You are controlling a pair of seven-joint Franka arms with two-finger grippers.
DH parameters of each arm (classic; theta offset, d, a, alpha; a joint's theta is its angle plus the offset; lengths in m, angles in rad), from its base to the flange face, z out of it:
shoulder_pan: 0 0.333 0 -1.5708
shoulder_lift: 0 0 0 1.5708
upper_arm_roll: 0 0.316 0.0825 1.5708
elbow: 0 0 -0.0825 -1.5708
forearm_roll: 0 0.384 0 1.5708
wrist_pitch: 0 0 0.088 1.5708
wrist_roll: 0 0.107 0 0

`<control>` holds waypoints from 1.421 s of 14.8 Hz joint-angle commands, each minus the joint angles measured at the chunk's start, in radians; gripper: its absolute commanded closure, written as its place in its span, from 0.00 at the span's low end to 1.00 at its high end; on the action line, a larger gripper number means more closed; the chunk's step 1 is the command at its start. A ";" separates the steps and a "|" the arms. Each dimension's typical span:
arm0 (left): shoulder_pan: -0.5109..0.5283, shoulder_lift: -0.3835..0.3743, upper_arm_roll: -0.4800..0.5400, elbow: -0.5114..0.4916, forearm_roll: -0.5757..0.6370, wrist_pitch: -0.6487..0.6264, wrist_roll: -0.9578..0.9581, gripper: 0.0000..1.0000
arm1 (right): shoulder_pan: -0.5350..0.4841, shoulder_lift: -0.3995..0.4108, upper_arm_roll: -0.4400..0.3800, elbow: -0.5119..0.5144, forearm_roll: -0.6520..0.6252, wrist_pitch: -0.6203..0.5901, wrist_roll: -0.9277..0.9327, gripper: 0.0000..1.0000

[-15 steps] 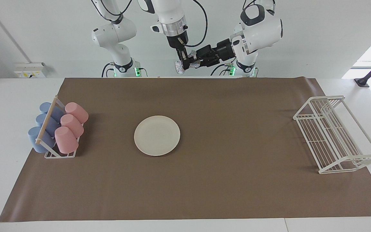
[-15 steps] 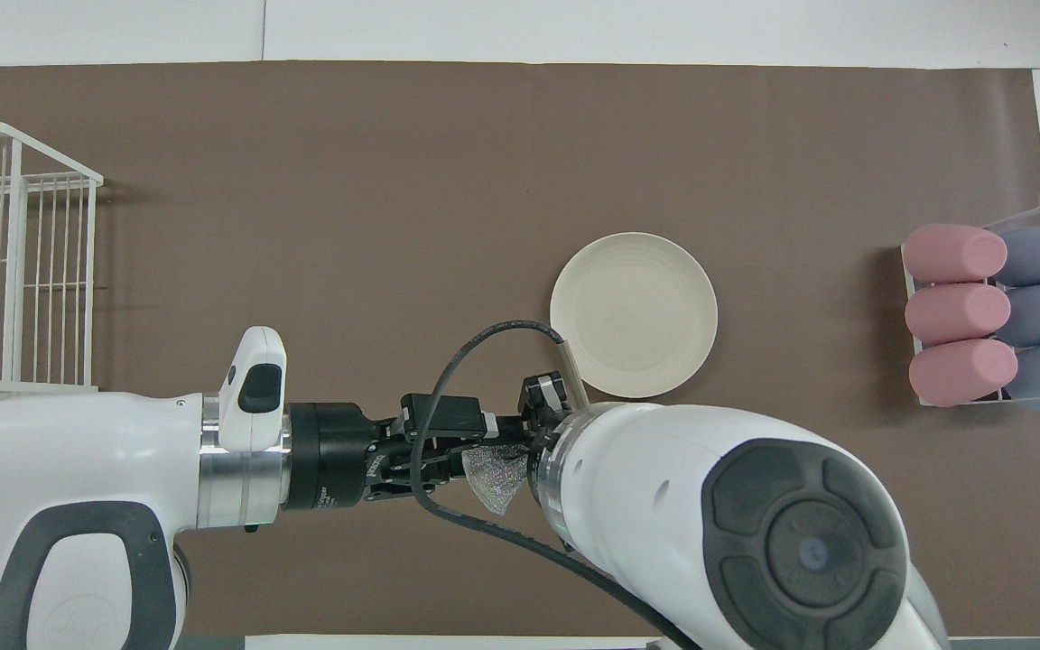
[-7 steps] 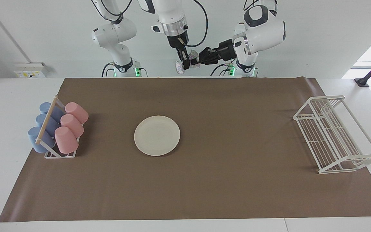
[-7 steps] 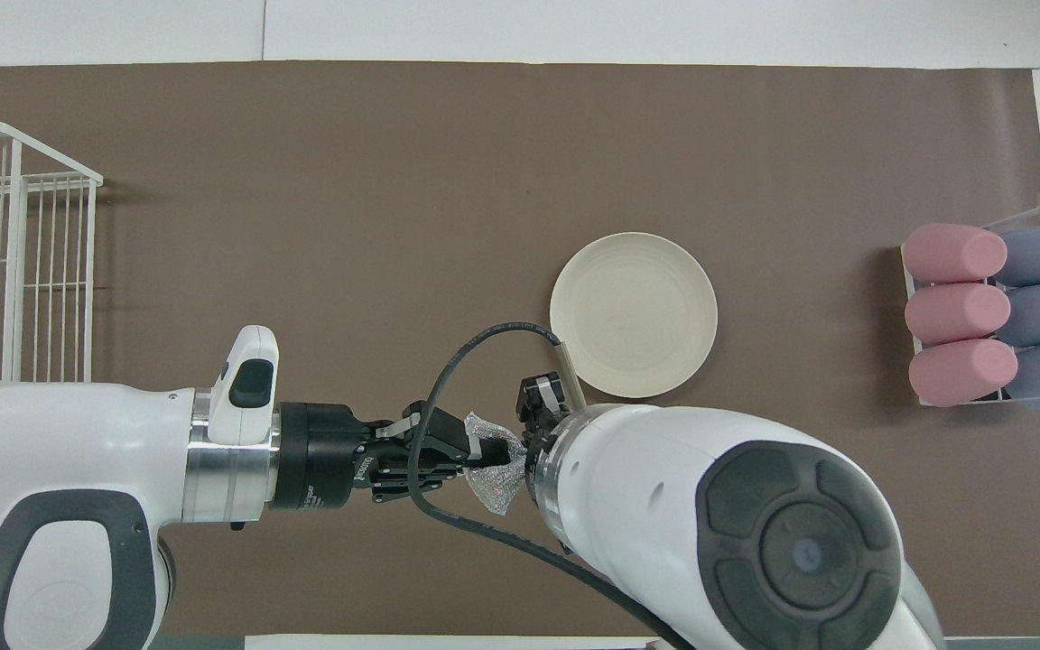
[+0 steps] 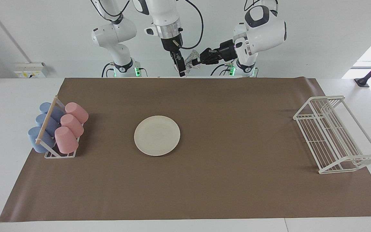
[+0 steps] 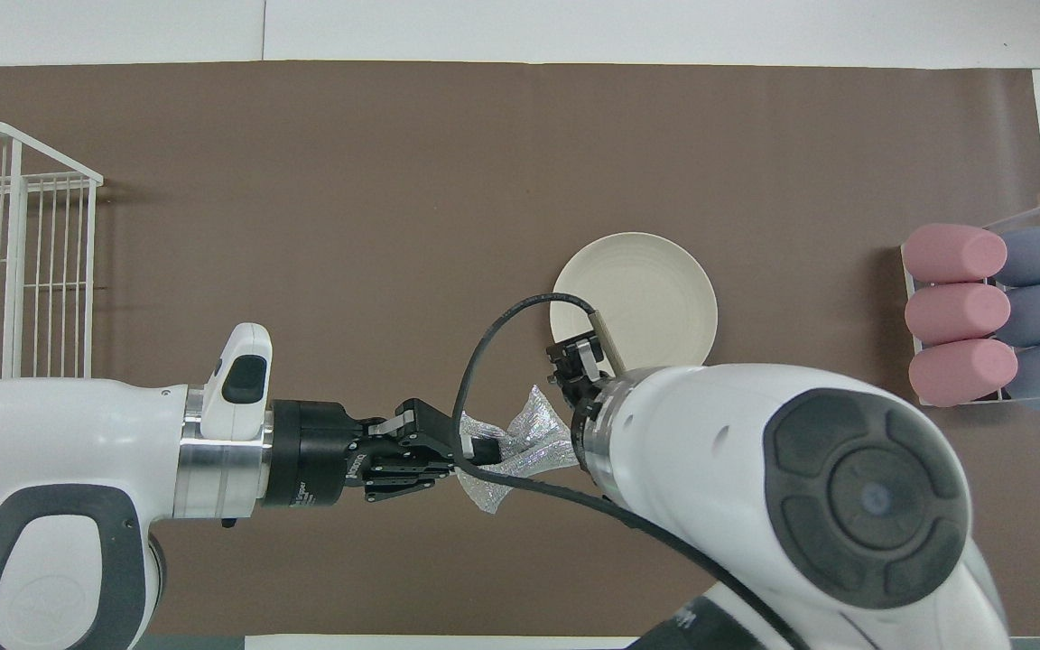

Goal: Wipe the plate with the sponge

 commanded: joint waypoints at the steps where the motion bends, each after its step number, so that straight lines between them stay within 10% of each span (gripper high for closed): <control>1: 0.025 0.010 0.000 0.030 0.070 -0.039 -0.039 1.00 | -0.084 -0.019 -0.003 -0.003 -0.010 -0.045 -0.307 0.00; 15: 0.027 0.139 0.000 0.266 0.934 -0.364 -0.268 1.00 | -0.515 0.000 -0.004 0.017 -0.011 -0.111 -1.585 0.00; 21: 0.008 0.240 -0.003 0.376 1.319 -0.565 -0.268 1.00 | -0.568 0.101 -0.004 0.239 -0.097 -0.342 -1.777 0.00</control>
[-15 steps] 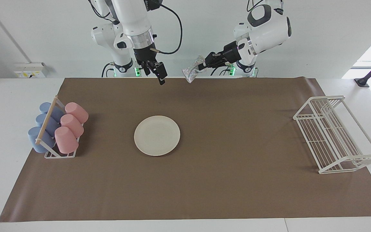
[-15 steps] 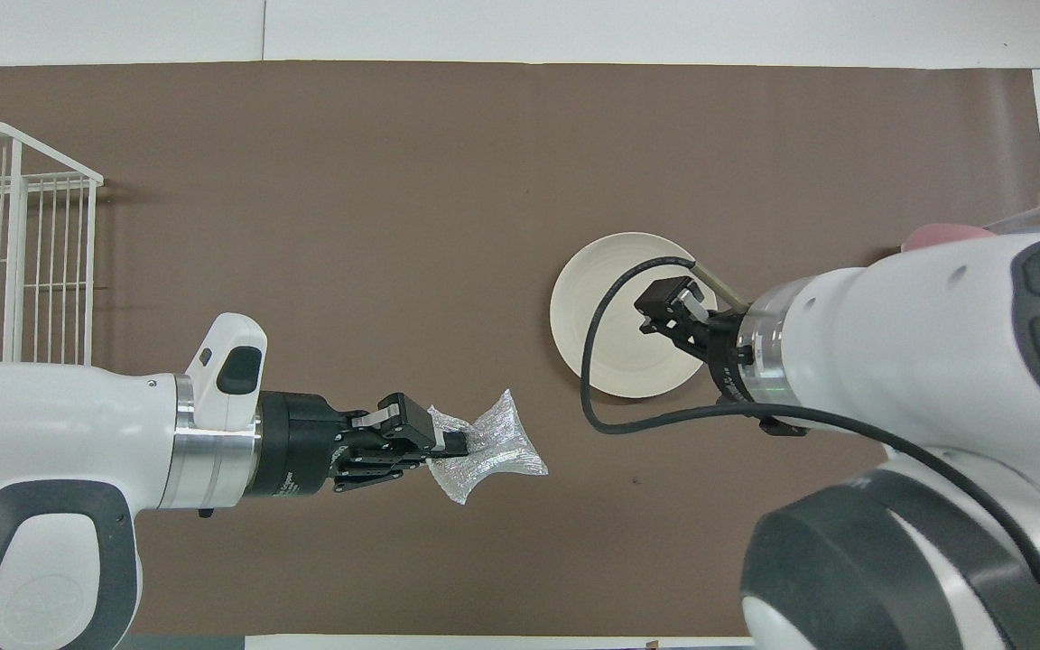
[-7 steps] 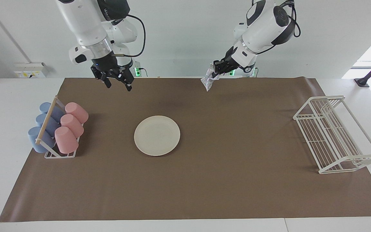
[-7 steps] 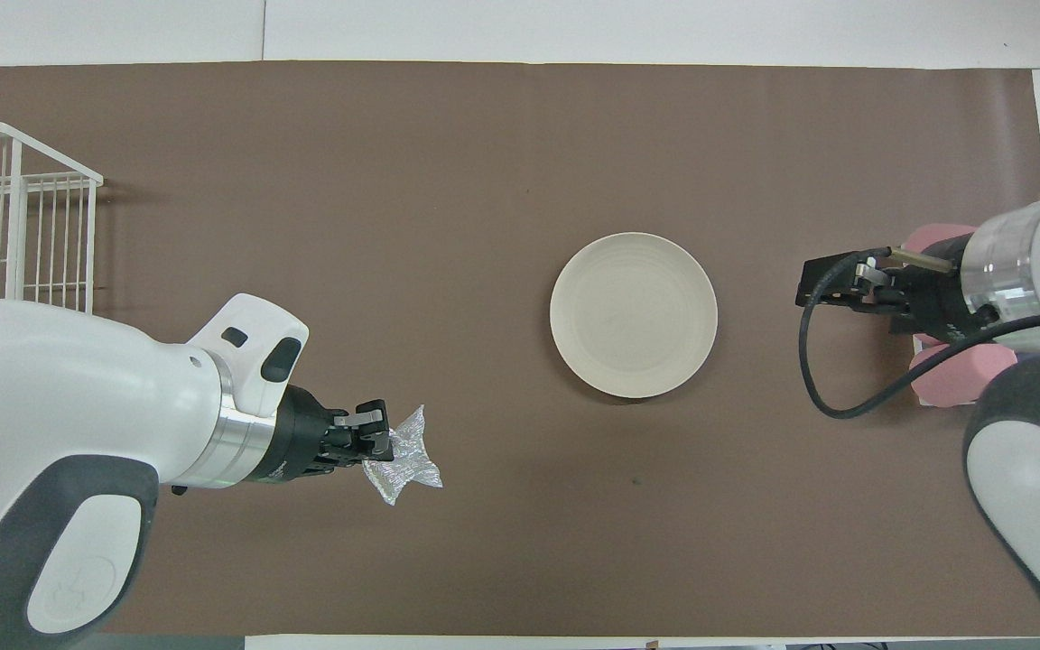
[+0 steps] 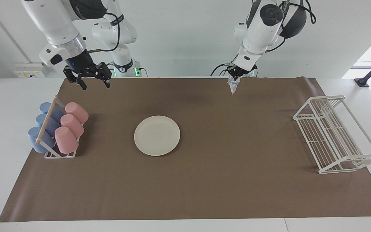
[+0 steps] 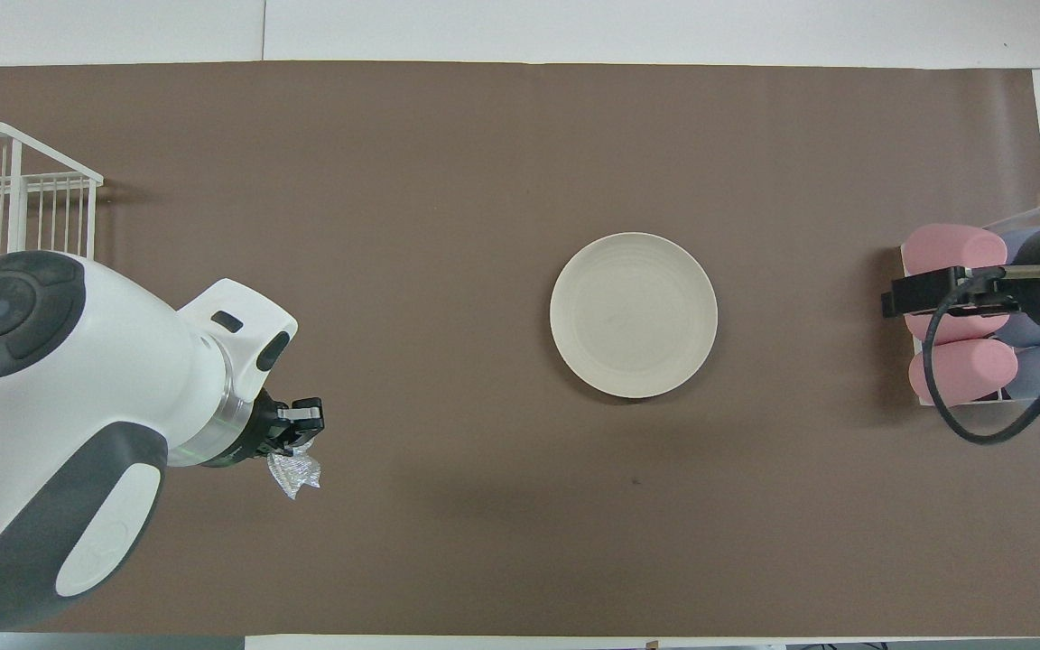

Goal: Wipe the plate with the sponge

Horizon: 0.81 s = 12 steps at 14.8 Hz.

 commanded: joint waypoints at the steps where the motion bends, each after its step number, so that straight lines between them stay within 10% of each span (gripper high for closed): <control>1: -0.010 0.078 -0.008 0.067 0.175 -0.107 -0.017 1.00 | -0.009 0.081 0.009 0.144 -0.046 -0.133 -0.036 0.00; 4: -0.038 0.196 -0.010 0.168 0.389 -0.248 -0.017 1.00 | 0.033 0.082 -0.109 0.134 -0.053 -0.143 -0.074 0.00; 12: -0.027 0.391 0.000 0.193 0.905 -0.296 -0.017 1.00 | 0.044 0.075 -0.104 0.129 -0.054 -0.124 -0.001 0.00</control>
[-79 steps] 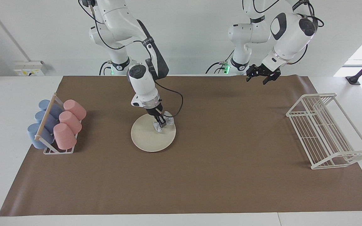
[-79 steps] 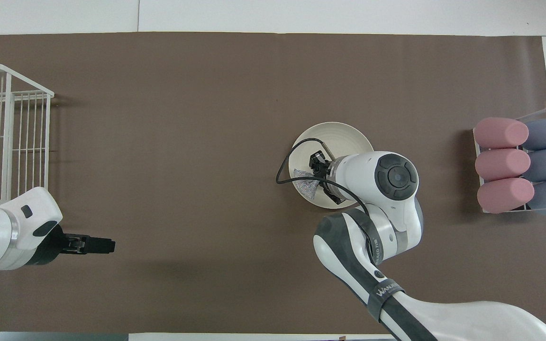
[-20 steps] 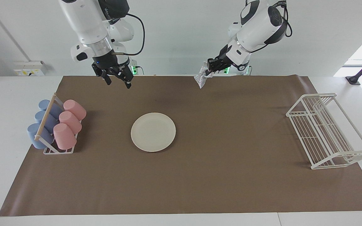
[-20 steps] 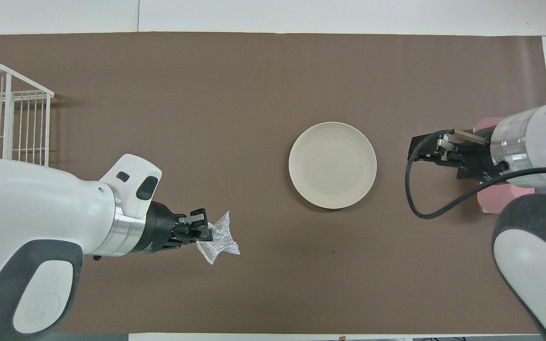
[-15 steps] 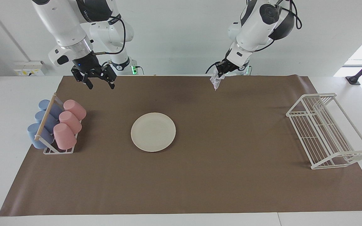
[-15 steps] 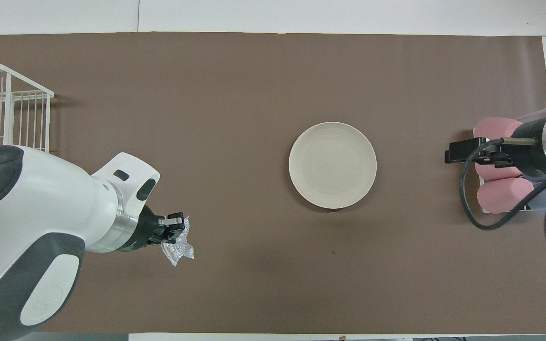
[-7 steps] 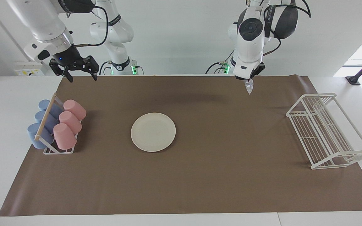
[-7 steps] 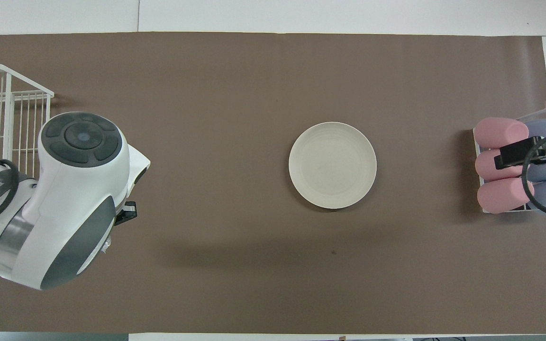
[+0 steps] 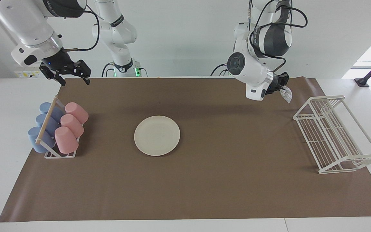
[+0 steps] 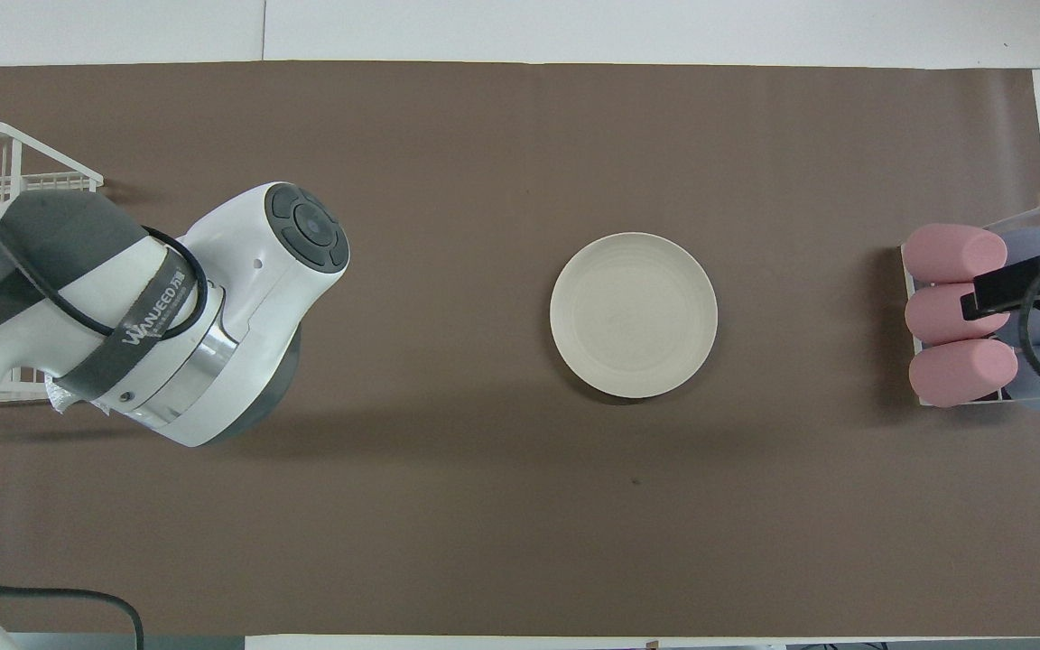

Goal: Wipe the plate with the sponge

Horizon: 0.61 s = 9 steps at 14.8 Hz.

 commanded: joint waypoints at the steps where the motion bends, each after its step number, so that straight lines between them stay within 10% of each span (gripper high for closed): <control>1: 0.021 0.107 0.008 0.042 0.166 -0.036 -0.011 1.00 | 0.012 0.009 0.006 0.023 -0.013 0.001 0.028 0.00; 9: 0.190 0.263 0.007 0.093 0.352 0.110 -0.007 1.00 | 0.009 0.010 0.006 0.026 -0.094 -0.020 0.054 0.00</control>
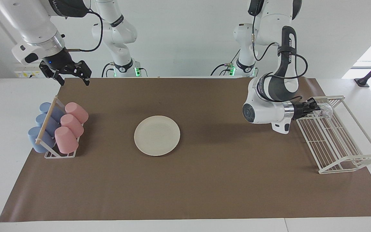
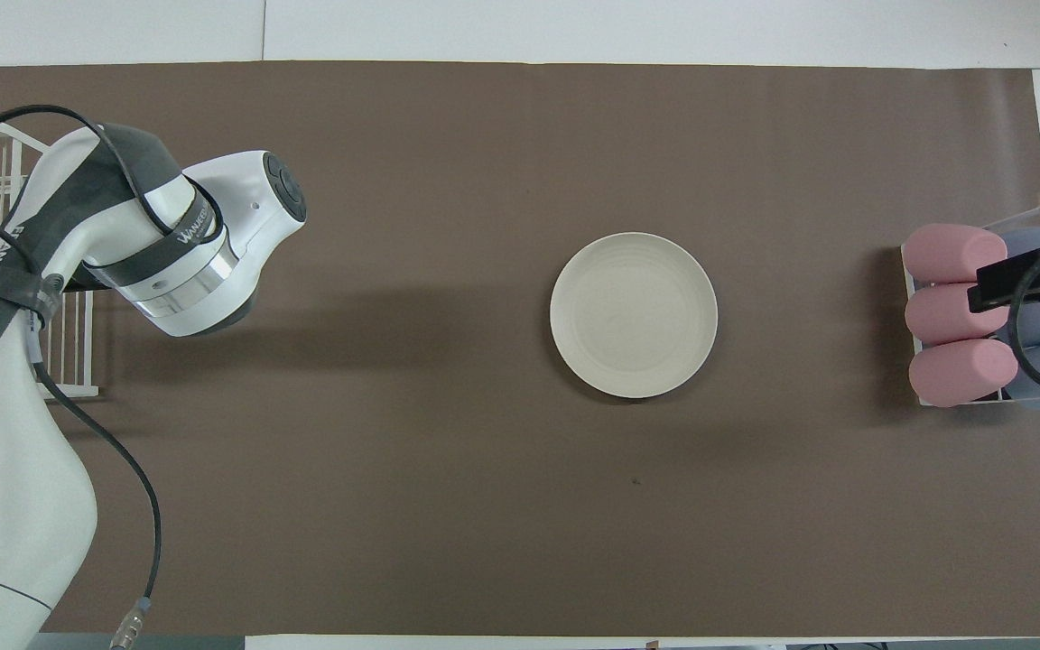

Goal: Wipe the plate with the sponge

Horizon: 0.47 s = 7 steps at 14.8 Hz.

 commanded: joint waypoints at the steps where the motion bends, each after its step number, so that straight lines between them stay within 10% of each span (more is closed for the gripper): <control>1: 0.033 0.011 -0.006 0.014 0.011 0.071 -0.002 1.00 | -0.003 0.010 0.005 0.018 -0.032 -0.033 0.017 0.00; 7: 0.065 0.011 -0.006 -0.010 0.008 0.138 -0.013 1.00 | -0.002 0.008 0.003 0.017 -0.010 -0.050 0.020 0.00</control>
